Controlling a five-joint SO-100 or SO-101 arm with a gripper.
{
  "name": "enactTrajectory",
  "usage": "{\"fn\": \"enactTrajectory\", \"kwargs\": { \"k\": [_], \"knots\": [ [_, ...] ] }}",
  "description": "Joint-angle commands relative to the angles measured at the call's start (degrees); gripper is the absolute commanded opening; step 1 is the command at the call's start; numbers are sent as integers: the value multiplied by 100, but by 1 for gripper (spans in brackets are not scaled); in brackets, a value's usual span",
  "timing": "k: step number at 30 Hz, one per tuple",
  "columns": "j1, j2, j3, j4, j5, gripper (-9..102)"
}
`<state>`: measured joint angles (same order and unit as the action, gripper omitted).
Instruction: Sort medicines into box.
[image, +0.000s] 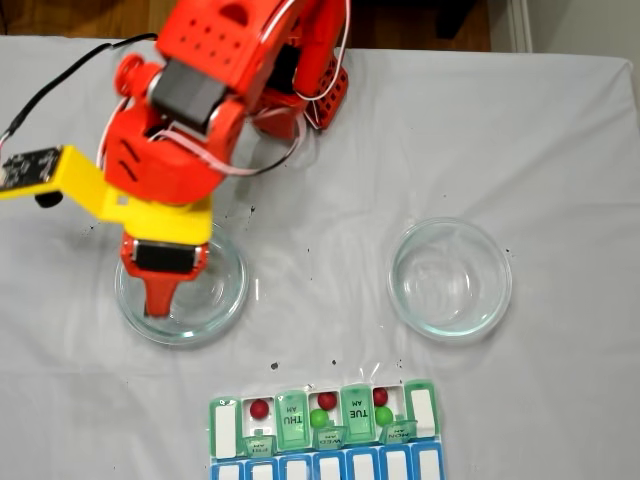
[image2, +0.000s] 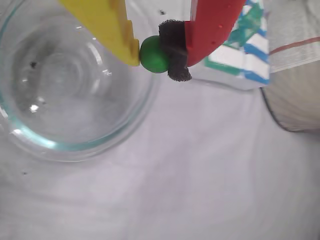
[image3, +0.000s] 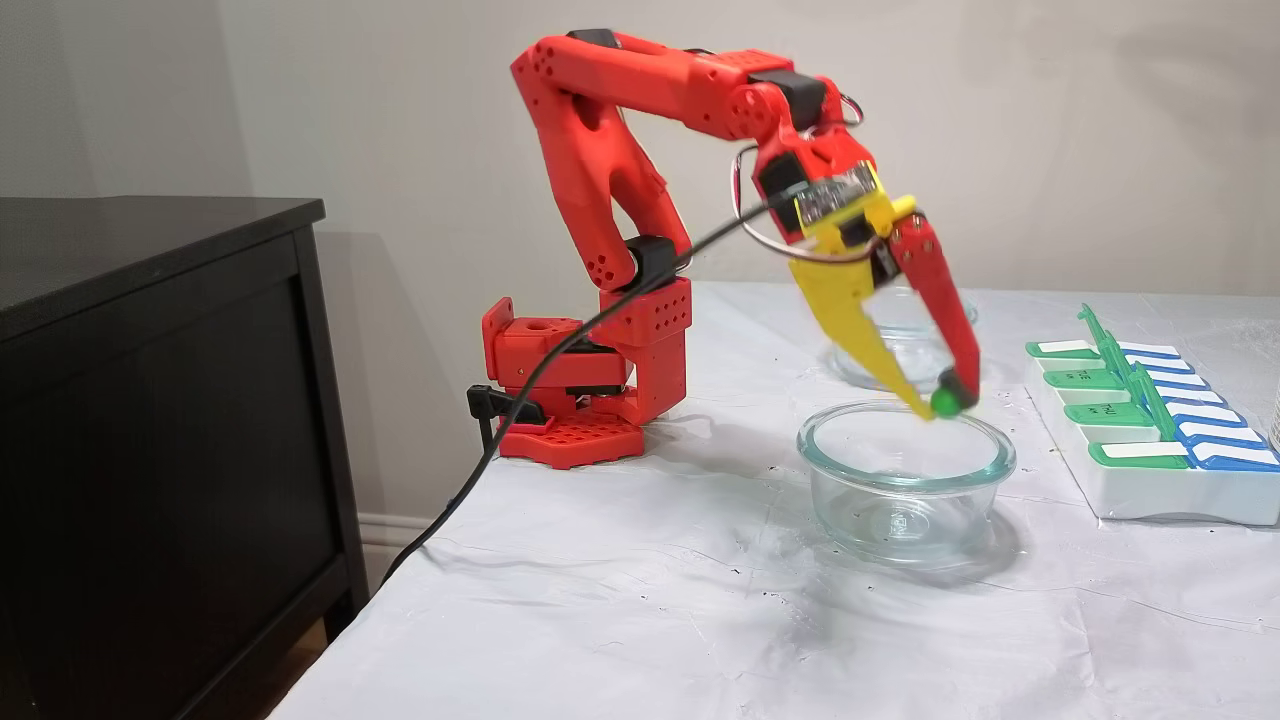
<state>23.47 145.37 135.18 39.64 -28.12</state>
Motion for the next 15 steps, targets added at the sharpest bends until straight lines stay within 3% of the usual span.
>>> {"fn": "enactTrajectory", "kwargs": {
  "k": [1,6,15],
  "knots": [
    [-563,246,-229,-809,817,0],
    [-1028,-510,-264,-1740,1134,0],
    [-1450,-1257,-229,-2347,949,0]
  ]
}}
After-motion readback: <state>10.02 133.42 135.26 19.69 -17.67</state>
